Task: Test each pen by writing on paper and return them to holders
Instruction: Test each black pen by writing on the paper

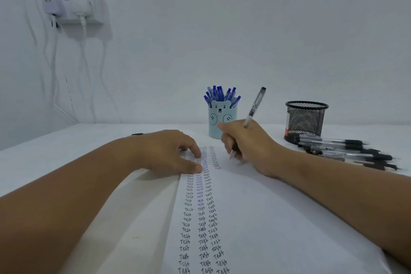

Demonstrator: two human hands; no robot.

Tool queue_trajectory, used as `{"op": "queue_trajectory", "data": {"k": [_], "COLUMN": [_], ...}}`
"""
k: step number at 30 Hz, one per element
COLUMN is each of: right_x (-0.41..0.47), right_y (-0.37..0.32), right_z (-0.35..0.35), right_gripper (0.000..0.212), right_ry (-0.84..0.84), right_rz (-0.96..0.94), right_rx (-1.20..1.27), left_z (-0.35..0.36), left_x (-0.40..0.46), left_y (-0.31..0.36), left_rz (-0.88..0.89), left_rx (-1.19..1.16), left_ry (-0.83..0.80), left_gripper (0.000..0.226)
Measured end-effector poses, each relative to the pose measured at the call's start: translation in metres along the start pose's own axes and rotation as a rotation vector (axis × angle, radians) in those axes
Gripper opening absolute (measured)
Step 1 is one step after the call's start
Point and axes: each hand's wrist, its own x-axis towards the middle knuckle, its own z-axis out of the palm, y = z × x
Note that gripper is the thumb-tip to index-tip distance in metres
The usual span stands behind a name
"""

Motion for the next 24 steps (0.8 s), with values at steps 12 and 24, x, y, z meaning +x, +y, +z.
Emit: {"op": "queue_trajectory", "data": {"k": [12, 24], "right_x": [0.001, 0.005], "right_y": [-0.007, 0.000], "right_z": [-0.012, -0.017], "right_gripper": [0.026, 0.031], "right_ry": [0.094, 0.086], "right_rz": [-0.135, -0.234], "right_rx": [-0.226, -0.187], "left_z": [-0.001, 0.000], "left_x": [-0.001, -0.003], "left_y": [0.002, 0.001], "left_rz": [0.012, 0.012], "left_rx": [0.003, -0.013], "left_ry": [0.004, 0.011], "left_gripper": [0.043, 0.043]}}
